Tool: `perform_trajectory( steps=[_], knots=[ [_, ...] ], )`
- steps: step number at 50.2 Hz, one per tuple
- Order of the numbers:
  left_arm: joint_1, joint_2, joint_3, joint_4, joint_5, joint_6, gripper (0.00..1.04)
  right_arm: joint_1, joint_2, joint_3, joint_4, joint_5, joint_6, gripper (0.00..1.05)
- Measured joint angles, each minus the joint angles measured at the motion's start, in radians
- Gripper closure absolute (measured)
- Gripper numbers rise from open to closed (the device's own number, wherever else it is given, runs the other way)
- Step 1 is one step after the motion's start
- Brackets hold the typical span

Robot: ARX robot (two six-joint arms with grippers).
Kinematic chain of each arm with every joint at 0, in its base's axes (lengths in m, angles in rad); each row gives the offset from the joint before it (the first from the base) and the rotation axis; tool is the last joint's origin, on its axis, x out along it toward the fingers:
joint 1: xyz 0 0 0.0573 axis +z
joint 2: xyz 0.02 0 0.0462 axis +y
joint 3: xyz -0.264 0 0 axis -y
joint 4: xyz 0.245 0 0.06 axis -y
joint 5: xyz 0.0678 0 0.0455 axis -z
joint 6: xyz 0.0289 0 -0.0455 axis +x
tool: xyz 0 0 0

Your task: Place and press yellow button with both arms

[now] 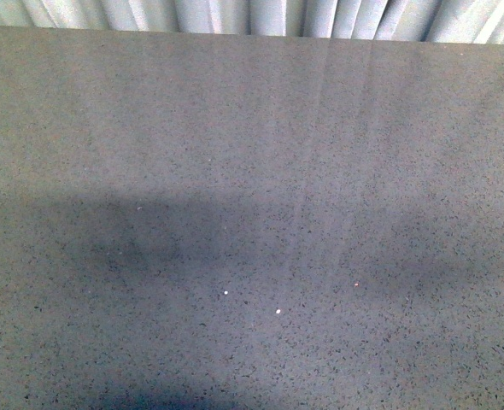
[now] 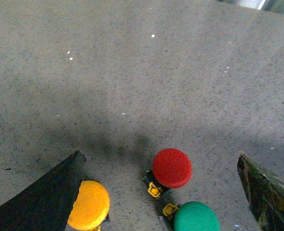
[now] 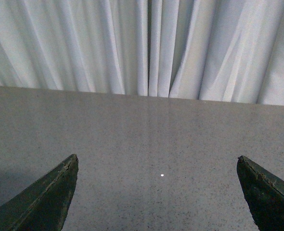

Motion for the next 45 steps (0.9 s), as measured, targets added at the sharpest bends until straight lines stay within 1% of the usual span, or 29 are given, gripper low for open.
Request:
perform_trajectory(
  steps=[6, 10, 15, 21, 30, 45],
  knots=[
    [0.037, 0.13, 0.013, 0.098, 0.002, 0.017, 0.09, 0.0, 0.0, 0.0, 0.0, 0.0, 0.0, 0.09],
    [0.079, 0.238, 0.034, 0.172, -0.006, 0.023, 0.09, 0.0, 0.0, 0.0, 0.0, 0.0, 0.0, 0.09],
    [0.119, 0.342, 0.053, 0.236, -0.007, 0.026, 0.09, 0.0, 0.0, 0.0, 0.0, 0.0, 0.0, 0.09],
    [0.147, 0.421, 0.06, 0.285, -0.01, 0.027, 0.09, 0.0, 0.0, 0.0, 0.0, 0.0, 0.0, 0.09],
    [0.183, 0.51, 0.062, 0.322, -0.003, 0.032, 0.09, 0.0, 0.0, 0.0, 0.0, 0.0, 0.0, 0.09],
    [0.195, 0.529, 0.062, 0.337, 0.011, 0.034, 0.09, 0.0, 0.0, 0.0, 0.0, 0.0, 0.0, 0.09]
  ],
)
